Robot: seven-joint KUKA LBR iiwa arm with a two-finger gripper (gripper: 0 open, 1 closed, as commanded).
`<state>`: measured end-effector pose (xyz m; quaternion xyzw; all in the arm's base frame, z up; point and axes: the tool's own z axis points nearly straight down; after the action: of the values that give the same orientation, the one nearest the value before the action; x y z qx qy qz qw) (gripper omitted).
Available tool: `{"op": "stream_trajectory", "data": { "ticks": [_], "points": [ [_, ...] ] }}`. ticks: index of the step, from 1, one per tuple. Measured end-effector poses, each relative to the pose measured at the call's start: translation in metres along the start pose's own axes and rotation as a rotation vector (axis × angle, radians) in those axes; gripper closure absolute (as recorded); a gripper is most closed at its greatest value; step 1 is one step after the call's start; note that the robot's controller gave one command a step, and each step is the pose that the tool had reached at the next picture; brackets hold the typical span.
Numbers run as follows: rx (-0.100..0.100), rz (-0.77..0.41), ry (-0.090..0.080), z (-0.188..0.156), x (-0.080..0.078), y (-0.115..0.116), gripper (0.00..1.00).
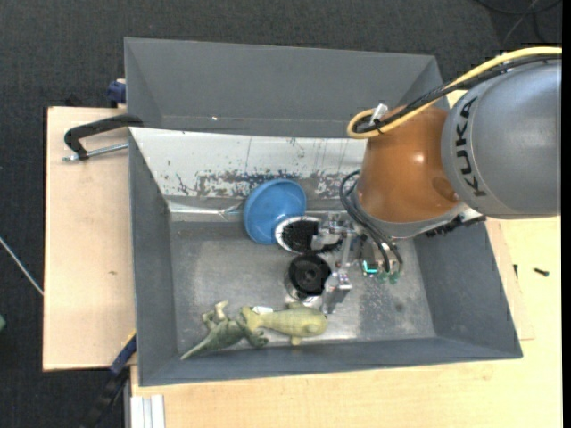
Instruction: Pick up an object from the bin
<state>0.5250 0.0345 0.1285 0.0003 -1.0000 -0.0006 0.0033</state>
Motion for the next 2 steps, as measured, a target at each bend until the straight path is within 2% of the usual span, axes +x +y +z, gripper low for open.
{"op": "stream_trajectory", "data": {
  "ticks": [1, 2],
  "points": [
    [0.002, -0.153, -0.01, 0.0517, -0.006, 0.022, 0.0],
    [0.002, -0.151, -0.014, 0.0508, -0.007, 0.0213, 1.0]
  ]
}}
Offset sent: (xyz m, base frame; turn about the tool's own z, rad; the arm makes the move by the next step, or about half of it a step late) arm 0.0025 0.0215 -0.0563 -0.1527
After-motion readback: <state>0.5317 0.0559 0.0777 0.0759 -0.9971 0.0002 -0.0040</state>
